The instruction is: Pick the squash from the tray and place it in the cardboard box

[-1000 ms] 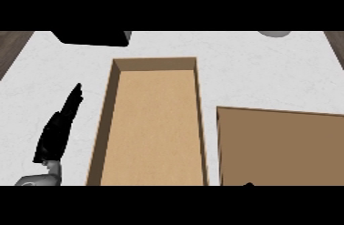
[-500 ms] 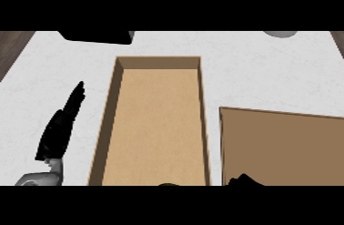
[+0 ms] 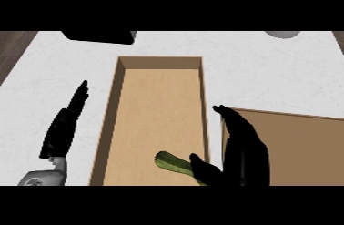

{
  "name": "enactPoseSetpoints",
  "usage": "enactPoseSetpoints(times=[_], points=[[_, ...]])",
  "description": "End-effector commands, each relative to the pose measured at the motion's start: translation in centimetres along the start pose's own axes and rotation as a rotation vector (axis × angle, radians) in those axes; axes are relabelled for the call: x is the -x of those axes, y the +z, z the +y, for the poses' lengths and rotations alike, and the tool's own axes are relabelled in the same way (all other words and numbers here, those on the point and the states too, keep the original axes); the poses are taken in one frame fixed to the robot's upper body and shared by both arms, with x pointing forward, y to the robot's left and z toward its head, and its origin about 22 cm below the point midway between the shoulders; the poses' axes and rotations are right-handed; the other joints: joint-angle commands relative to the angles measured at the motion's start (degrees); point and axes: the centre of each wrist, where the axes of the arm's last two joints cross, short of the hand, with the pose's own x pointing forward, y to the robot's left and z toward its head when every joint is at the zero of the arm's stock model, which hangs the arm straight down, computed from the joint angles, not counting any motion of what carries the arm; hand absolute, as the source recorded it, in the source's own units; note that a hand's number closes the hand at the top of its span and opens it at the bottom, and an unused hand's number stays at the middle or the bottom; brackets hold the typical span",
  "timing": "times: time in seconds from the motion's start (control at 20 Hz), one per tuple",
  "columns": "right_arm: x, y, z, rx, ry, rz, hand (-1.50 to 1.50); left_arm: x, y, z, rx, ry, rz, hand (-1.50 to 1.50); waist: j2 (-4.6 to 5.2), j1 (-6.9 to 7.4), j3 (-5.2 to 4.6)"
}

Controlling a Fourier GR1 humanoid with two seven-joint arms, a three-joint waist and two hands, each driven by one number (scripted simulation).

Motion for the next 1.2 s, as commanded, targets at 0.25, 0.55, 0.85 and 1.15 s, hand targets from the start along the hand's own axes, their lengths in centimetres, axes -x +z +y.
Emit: enactPoseSetpoints(times=[0.25, 0.55, 0.85, 1.15], points=[[-3.2, -6.2, 0.4, 0.293, -0.410, 0.105, -1.50, 0.9, 0.5, 0.5, -0.016, -0.006, 0.036, 0.00, -1.17, -1.28, 0.16], [-4.1, -7.5, -0.7, 0.415, -0.641, 0.098, -1.50, 1.7, 1.0, 1.2, -0.037, -0.011, 0.053, 0.00, -1.83, -3.18, 0.08], [0.7, -5.7, -3.4, 0.569, -0.628, 0.184, -1.50, 2.8, 2.3, 2.9, -0.094, 0.002, 0.081, 0.00, -2.57, -6.30, 0.06], [5.5, -0.6, -6.8, 0.574, -0.651, 0.181, -1.50, 2.7, 1.8, 2.5, -0.078, 0.020, 0.079, 0.00, -2.11, -6.33, 0.09]])
